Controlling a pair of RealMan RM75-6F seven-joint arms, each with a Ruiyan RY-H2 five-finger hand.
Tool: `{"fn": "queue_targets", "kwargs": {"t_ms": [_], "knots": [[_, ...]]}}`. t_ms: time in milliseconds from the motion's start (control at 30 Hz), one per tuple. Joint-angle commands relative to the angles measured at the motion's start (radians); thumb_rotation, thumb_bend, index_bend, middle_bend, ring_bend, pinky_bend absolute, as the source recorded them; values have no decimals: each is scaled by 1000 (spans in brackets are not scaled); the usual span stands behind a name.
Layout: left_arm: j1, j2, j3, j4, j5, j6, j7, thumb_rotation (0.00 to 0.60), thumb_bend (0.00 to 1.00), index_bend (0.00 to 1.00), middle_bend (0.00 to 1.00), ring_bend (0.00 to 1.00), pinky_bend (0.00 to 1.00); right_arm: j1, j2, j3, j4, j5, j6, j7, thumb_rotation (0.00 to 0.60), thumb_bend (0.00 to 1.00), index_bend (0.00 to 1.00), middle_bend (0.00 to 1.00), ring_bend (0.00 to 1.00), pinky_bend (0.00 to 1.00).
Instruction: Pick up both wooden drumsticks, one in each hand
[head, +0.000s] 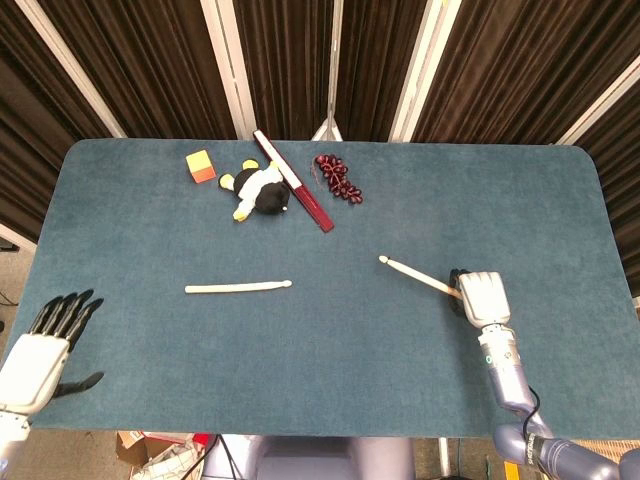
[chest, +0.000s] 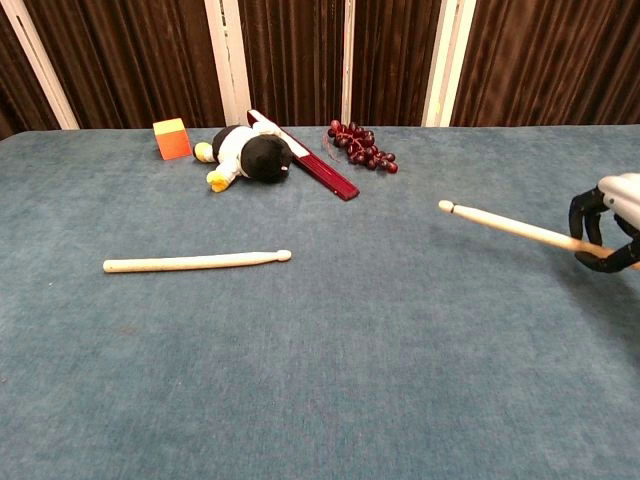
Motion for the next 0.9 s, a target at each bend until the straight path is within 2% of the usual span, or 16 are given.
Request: {"fn": "queue_targets", "kwargs": {"t_ms": [33, 100, 133, 233, 300, 433, 600, 767, 900], "knots": [[-72, 11, -69, -51, -67, -74, 78, 600, 184, 75, 107, 309, 447, -7, 27, 1, -38, -30, 27, 49, 600, 541, 789, 655, 856, 853], [-121, 5, -111, -65, -136, -137, 137, 600, 243, 147, 183, 496, 631, -10, 35, 3, -53, -33, 32, 65, 600, 541, 789, 655, 856, 853], [-151, -5, -135, -70, -189, -179, 173, 600, 265, 179, 208, 552, 691, -11, 39, 5, -62, -33, 34, 72, 600, 541, 789, 655, 856, 853], [-226, -44, -189, -64, -332, -271, 269, 600, 302, 248, 298, 689, 829, -12, 47, 7, -78, -35, 37, 83, 600, 541, 789, 655, 856, 853], [-282, -88, -220, -48, -446, -322, 359, 600, 309, 270, 329, 731, 870, -13, 52, 7, -87, -37, 39, 88, 600, 541, 789, 655, 856, 853], [-363, -178, -245, 4, -607, -364, 495, 600, 341, 290, 331, 765, 901, -13, 58, 10, -101, -34, 38, 95, 600, 541, 789, 655, 856, 853], [-462, -301, -253, 83, -782, -379, 649, 600, 384, 302, 340, 777, 910, -15, 62, 11, -111, -27, 34, 100, 600, 541, 789, 655, 856, 853], [-520, -401, -248, 154, -872, -373, 714, 600, 418, 324, 374, 785, 913, -14, 62, 10, -117, -27, 32, 102, 600, 541, 789, 655, 856, 852], [-549, -465, -241, 208, -904, -373, 737, 600, 440, 330, 377, 785, 913, -14, 62, 10, -119, -27, 32, 106, 600, 541, 789, 655, 856, 853]]}}
